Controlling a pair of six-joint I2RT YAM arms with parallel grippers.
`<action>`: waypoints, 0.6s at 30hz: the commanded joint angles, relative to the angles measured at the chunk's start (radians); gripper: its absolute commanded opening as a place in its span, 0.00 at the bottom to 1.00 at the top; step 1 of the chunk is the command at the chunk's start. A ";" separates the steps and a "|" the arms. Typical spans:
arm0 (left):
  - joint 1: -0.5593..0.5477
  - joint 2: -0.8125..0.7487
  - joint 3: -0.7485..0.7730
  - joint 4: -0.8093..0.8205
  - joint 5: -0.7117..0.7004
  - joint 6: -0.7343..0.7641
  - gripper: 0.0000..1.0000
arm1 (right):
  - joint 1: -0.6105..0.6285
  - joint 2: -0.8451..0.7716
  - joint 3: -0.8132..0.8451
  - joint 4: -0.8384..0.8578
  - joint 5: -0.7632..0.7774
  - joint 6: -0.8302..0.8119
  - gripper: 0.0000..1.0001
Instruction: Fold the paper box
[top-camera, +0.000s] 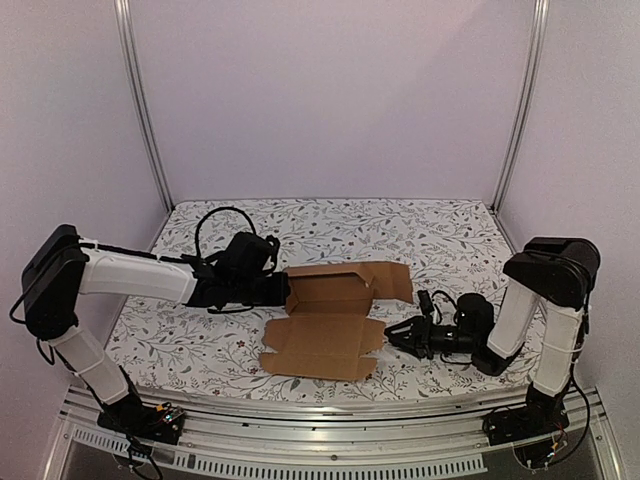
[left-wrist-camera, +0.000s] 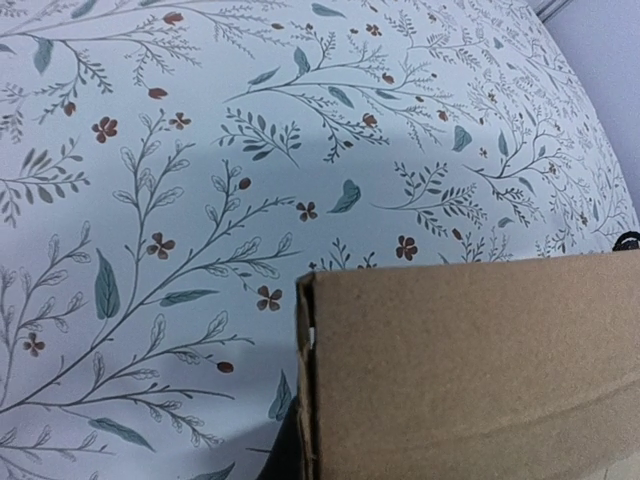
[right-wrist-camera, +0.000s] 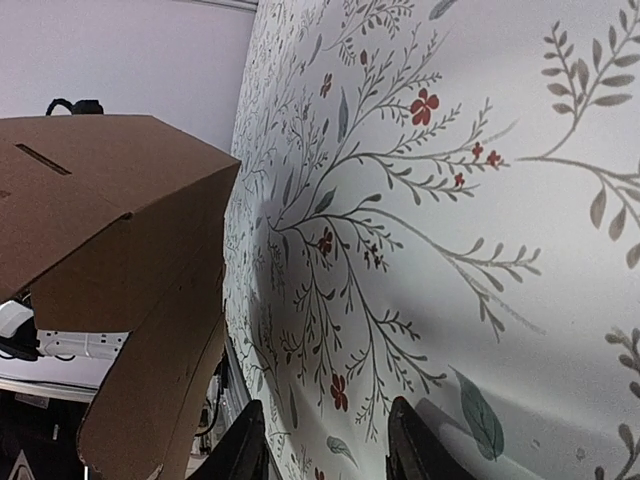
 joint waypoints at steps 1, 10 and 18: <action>0.002 -0.031 0.045 -0.097 -0.055 0.047 0.00 | 0.000 0.040 0.044 -0.191 0.048 -0.066 0.40; 0.022 -0.049 0.086 -0.214 -0.144 0.049 0.00 | 0.025 -0.094 0.195 -0.661 0.136 -0.190 0.36; 0.049 -0.101 0.085 -0.228 -0.175 0.057 0.00 | 0.039 -0.133 0.306 -0.808 0.128 -0.244 0.02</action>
